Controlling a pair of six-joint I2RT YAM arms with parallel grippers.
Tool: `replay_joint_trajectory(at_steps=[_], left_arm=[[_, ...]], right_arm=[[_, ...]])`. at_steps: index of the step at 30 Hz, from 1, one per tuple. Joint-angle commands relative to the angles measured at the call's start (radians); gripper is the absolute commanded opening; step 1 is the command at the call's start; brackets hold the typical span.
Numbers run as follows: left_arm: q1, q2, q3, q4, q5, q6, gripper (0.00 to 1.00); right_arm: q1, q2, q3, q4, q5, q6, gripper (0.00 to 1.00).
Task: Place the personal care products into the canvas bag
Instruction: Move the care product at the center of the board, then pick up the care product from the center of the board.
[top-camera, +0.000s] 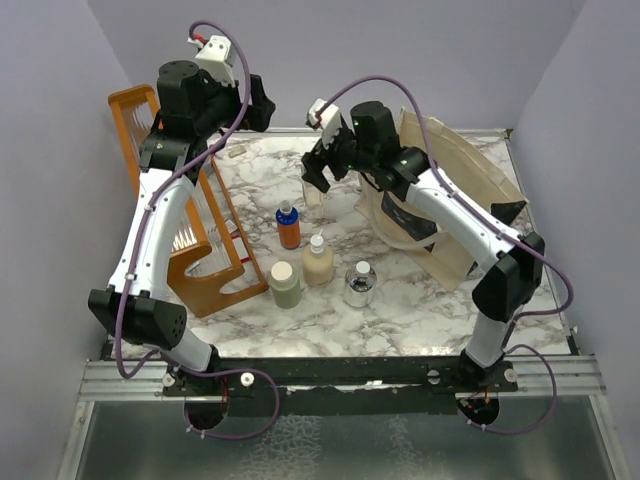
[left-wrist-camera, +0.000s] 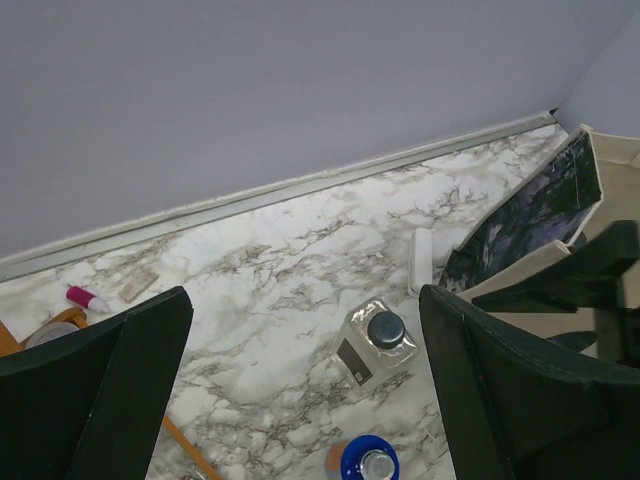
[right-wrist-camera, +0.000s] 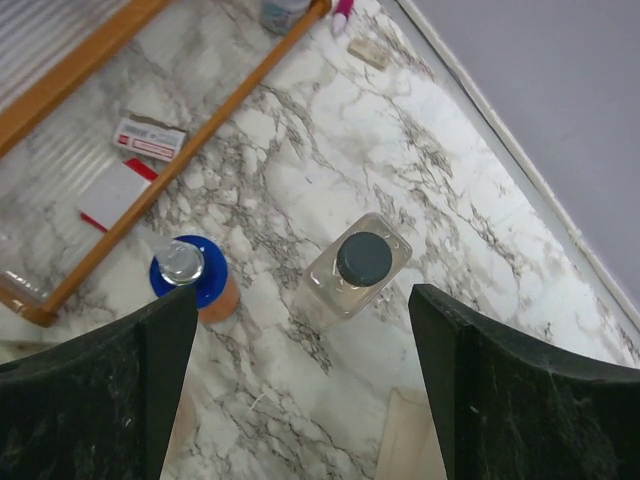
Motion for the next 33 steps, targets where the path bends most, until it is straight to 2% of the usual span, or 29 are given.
replay_joint_trajectory(at_steps=[1, 6, 11, 25, 33], left_arm=[[-0.003, -0.055, -0.049, 0.049, -0.022, 0.014, 0.99], [-0.003, -0.098, -0.098, 0.065, -0.029, 0.029, 0.99], [-0.003, -0.113, -0.099, 0.053, -0.034, 0.038, 0.99], [0.003, -0.124, -0.085, 0.036, -0.044, 0.055, 0.99], [0.004, -0.129, -0.074, 0.029, -0.038, 0.068, 0.99]], right_arm=[[0.035, 0.111, 0.088, 0.022, 0.166, 0.042, 0.87], [0.046, 0.254, 0.213, -0.028, 0.264, 0.083, 0.88], [0.045, 0.333, 0.254, -0.038, 0.321, 0.104, 0.89], [0.041, 0.447, 0.271, -0.057, 0.324, 0.138, 0.87], [0.021, 0.456, 0.269, -0.064, 0.279, 0.157, 0.78]])
